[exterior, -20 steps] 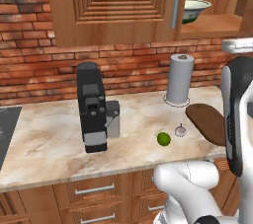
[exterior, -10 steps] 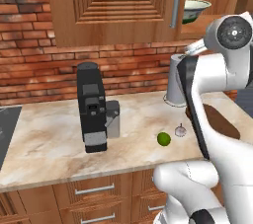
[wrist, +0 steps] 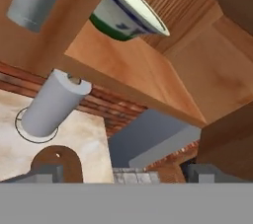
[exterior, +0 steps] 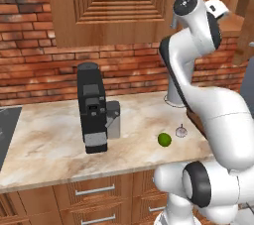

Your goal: Open the cabinet. Place the bowl and condiment on the counter. Then place the lime and garlic on the cutting board.

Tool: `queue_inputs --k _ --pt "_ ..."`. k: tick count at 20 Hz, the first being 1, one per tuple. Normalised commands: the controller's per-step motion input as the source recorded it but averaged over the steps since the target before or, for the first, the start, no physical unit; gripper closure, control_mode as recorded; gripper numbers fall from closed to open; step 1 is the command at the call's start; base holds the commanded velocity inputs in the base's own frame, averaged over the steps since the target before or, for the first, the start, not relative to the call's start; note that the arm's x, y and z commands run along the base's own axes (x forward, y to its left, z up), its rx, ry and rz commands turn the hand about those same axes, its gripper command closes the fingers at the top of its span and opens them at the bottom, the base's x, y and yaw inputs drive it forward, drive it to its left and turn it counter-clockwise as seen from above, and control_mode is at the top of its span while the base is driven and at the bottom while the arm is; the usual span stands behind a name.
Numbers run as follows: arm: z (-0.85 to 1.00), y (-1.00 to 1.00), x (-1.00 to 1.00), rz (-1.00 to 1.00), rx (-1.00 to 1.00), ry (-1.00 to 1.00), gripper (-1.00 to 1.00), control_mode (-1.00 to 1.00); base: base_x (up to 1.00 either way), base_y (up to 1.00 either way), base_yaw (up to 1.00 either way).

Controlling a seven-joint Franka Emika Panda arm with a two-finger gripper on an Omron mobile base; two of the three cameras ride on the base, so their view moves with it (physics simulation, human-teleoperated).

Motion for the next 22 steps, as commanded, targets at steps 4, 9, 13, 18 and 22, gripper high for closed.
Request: queue_inputs --k 4,9,13,18,22 --pt "0.00 -0.99 0.12 -0.22 0.00 0.12 -1.00 -1.00 0.00 0.00 0.00" --pt "0.00 -1.00 -0.25 -0.19 0.00 0.04 -1.00 -1.00 0.00 0.00 0.00" --pt "0.00 -1.00 -0.90 -0.15 0.00 -0.01 -1.00 -1.00 0.00 0.00 0.00" --pt "0.00 -0.89 -0.69 -0.07 0.01 -0.04 -1.00 -1.00 0.00 0.00 0.00" --pt "0.00 -0.99 -0.26 -0.02 0.06 -0.04 -1.00 -1.00 0.00 0.00 0.00"
